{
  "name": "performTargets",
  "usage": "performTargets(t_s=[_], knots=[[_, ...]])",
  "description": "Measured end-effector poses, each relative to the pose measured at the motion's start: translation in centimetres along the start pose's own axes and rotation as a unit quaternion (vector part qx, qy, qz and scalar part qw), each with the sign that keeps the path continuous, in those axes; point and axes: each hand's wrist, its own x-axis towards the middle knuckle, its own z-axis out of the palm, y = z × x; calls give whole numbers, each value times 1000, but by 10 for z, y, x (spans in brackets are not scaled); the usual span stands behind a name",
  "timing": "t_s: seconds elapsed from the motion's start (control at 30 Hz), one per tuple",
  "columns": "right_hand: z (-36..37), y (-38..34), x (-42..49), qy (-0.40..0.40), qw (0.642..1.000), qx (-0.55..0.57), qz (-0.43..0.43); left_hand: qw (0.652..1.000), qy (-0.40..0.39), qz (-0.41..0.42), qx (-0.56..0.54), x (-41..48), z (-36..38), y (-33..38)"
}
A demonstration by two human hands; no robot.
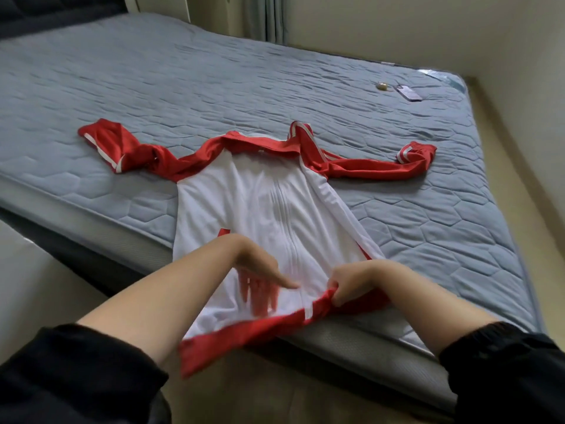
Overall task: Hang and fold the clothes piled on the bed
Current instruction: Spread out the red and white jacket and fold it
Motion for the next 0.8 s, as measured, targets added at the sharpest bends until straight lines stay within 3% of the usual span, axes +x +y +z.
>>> performTargets(t_s=[0.07, 0.1, 0.13, 0.17, 0.2, 0.23, 0.27, 0.37, 0.4, 0.43, 0.53, 0.57, 0.63, 0.7, 0.77, 0.8], knots=[[-5, 11, -5, -78, 976, 202, -30, 975, 179, 98, -90, 11, -5, 10], [-7, 16, -5, -54, 947, 315, -41, 938, 317, 126, -66, 20, -9, 14], [-8, 20, -4, 35, 920, 387, -39, 890, 438, 123, 13, 32, -12, 16], [-9, 25, 0, 181, 899, 398, -16, 853, 503, 99, 101, 44, -12, 17], [-9, 31, 7, 342, 873, 346, 26, 845, 508, 68, 152, 57, -7, 16], [-9, 36, 13, 455, 842, 282, 72, 856, 485, 37, 174, 69, -2, 14], [-8, 39, 19, 503, 826, 231, 103, 868, 462, 11, 184, 81, 3, 11], [-7, 48, 40, 456, 862, 171, 144, 856, 471, -18, 212, 111, 14, 0], [-10, 52, 45, 467, 852, 186, 150, 849, 482, -20, 217, 116, 14, -2], [-12, 60, 47, 484, 828, 229, 166, 844, 488, -22, 221, 118, 13, -4], [-23, 89, 39, 529, 681, 410, 299, 841, 492, -19, 224, 124, 10, -9], [-23, 100, 36, 524, 648, 441, 334, 842, 490, -18, 225, 124, 11, -9], [-24, 107, 36, 500, 660, 417, 374, 842, 487, -20, 230, 126, 10, -9], [-25, 96, 42, 566, 701, 282, 329, 841, 486, -23, 236, 127, 8, -9], [-21, 78, 47, 643, 739, 145, 139, 841, 485, -21, 238, 127, 6, -8], [-14, 72, 52, 630, 772, 68, 45, 842, 484, -19, 238, 127, 6, -7]])
